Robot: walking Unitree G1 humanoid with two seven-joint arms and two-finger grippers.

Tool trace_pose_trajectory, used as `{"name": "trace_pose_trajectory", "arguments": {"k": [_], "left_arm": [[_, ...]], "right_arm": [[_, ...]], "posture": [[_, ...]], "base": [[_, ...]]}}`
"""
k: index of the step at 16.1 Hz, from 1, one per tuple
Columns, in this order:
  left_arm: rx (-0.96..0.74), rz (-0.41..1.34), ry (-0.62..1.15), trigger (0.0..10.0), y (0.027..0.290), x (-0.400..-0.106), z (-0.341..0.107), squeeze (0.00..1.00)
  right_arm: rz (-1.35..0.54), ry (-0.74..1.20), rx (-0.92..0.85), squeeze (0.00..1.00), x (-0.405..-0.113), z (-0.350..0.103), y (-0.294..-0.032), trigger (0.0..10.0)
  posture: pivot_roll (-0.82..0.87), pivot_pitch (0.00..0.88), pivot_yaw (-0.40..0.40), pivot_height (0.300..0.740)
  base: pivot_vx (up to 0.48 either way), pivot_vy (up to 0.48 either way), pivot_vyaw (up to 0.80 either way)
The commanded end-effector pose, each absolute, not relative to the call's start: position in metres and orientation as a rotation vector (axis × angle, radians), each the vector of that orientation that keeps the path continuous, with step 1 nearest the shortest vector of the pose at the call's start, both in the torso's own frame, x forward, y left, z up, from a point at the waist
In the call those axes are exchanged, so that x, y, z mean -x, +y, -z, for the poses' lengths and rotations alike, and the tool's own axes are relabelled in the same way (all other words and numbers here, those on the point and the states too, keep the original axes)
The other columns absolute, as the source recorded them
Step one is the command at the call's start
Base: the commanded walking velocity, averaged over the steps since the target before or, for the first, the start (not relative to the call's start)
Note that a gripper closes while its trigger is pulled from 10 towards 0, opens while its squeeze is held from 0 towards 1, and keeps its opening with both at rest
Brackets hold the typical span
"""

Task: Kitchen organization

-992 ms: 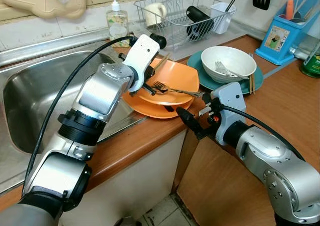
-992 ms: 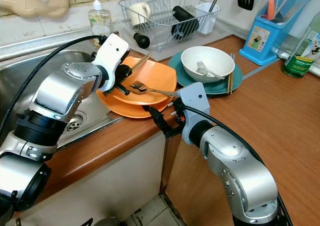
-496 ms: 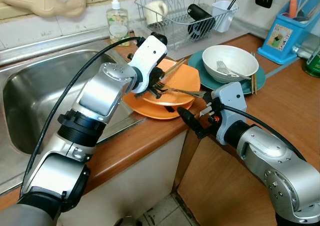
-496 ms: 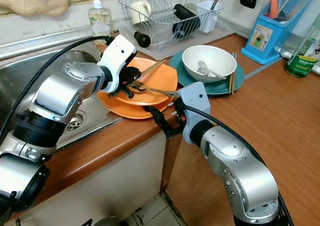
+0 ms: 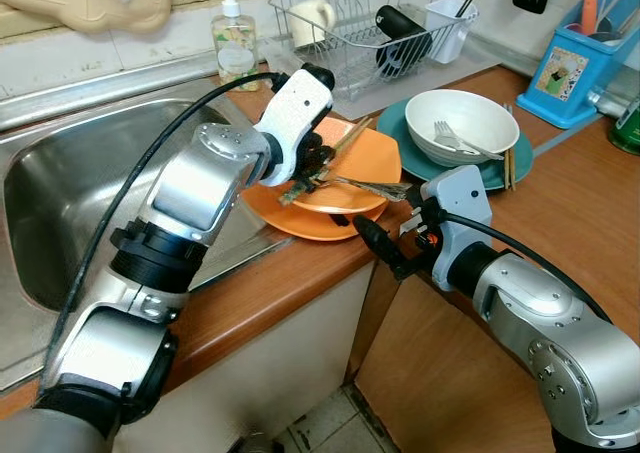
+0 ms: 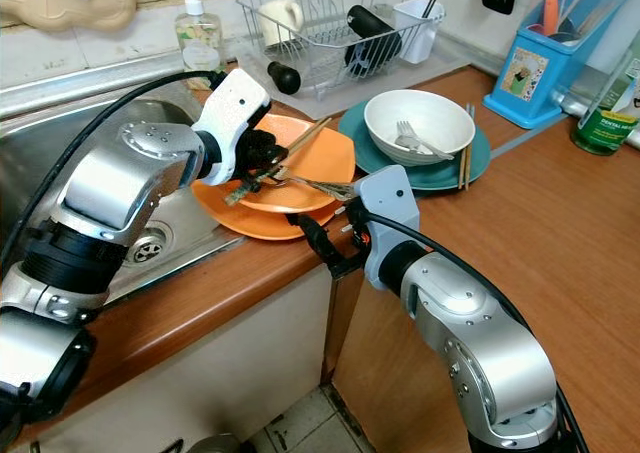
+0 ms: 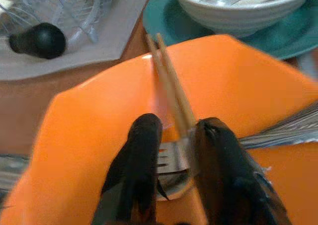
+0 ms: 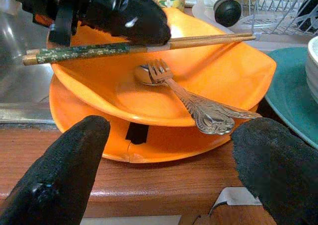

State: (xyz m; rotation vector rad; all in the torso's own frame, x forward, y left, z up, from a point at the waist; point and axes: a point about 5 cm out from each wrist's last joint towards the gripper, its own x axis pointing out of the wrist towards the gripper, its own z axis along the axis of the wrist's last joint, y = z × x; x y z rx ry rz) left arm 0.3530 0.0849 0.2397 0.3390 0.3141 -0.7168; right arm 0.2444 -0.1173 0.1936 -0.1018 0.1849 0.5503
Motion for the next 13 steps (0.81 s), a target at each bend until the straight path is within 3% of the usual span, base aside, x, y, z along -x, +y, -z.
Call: {"name": "trace_pose_trajectory", "arguments": {"k": [1,7,8,9,10,11,12,13], "left_arm": [[-0.292,0.714,0.301,10.0,0.086,-0.354,-0.248,1.0],[-0.263,0.702,0.373,10.0,0.087,-0.353,-0.241,1.0],[-0.275,0.701,0.397,10.0,0.087,-0.352,-0.234,0.09],[-0.284,0.69,0.411,10.0,0.088,-0.353,-0.229,0.06],[-0.295,0.67,0.423,6.1,0.09,-0.354,-0.225,0.0],[-0.314,0.656,0.435,4.2,0.092,-0.354,-0.222,0.0],[-0.335,0.653,0.445,0.7,0.092,-0.353,-0.219,0.0],[-0.341,0.653,0.45,0.0,0.092,-0.353,-0.218,0.0]], "right_arm": [[-0.554,0.172,0.111,0.0,-0.245,-0.195,-0.117,10.0],[-0.559,0.18,0.113,0.0,-0.244,-0.194,-0.117,10.0],[-0.561,0.182,0.115,0.0,-0.243,-0.194,-0.117,10.0],[-0.562,0.183,0.116,0.0,-0.243,-0.193,-0.117,10.0],[-0.563,0.184,0.117,0.0,-0.243,-0.193,-0.116,10.0],[-0.565,0.185,0.118,0.0,-0.243,-0.193,-0.116,10.0],[-0.566,0.186,0.12,0.0,-0.243,-0.193,-0.116,10.0],[-0.567,0.187,0.121,0.0,-0.243,-0.193,-0.116,10.0]], "posture": [[-0.01,0.0,0.024,0.74],[-0.01,0.0,0.024,0.74],[-0.01,0.0,0.024,0.74],[-0.01,0.0,0.024,0.74],[-0.01,0.0,0.024,0.74],[-0.01,0.0,0.024,0.74],[-0.02,0.0,0.021,0.74],[-0.02,0.0,0.021,0.74]], "base": [[0.0,0.0,0.0],[0.0,0.0,0.0],[0.0,0.0,0.0],[0.0,0.0,0.0],[0.0,0.0,0.0],[0.0,0.0,0.0],[0.0,0.0,0.0],[0.0,0.0,0.0]]}}
